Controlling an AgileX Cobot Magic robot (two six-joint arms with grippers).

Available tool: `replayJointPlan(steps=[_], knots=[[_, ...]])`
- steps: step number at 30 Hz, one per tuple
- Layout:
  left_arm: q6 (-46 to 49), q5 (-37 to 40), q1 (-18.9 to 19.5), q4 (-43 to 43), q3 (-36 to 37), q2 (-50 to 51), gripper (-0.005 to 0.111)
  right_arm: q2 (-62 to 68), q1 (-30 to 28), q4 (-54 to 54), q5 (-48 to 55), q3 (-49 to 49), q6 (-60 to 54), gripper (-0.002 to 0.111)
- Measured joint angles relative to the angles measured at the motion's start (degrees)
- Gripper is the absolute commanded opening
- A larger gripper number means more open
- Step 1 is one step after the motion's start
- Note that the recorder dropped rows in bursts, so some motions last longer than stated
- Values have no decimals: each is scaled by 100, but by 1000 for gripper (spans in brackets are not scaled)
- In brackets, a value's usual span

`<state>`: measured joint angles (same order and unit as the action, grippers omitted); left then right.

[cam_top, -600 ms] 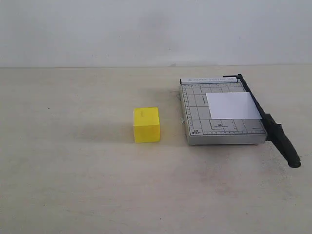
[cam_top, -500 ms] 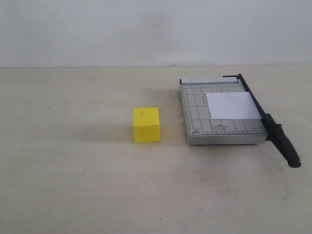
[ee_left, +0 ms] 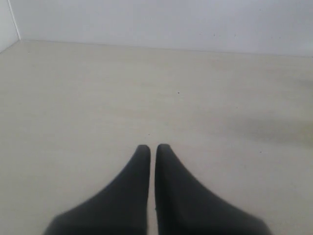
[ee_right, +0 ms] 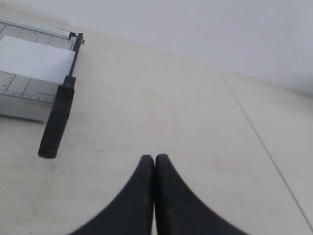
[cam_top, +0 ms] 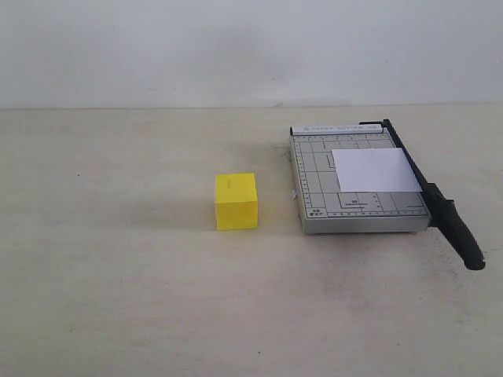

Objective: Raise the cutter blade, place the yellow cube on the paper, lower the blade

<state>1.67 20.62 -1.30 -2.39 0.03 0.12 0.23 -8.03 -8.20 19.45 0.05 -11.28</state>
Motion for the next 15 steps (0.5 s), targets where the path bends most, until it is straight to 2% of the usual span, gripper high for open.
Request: replayJointPlan(steps=[12, 13, 15], knots=[[0, 0, 0, 0, 0, 0, 4, 0, 0, -57, -2356, 0, -1, 0], [0, 0, 0, 0, 0, 0, 4, 0, 0, -57, -2470, 0, 96, 0], [0, 0, 0, 0, 0, 0, 4, 0, 0, 152, -3037, 0, 1211, 0]])
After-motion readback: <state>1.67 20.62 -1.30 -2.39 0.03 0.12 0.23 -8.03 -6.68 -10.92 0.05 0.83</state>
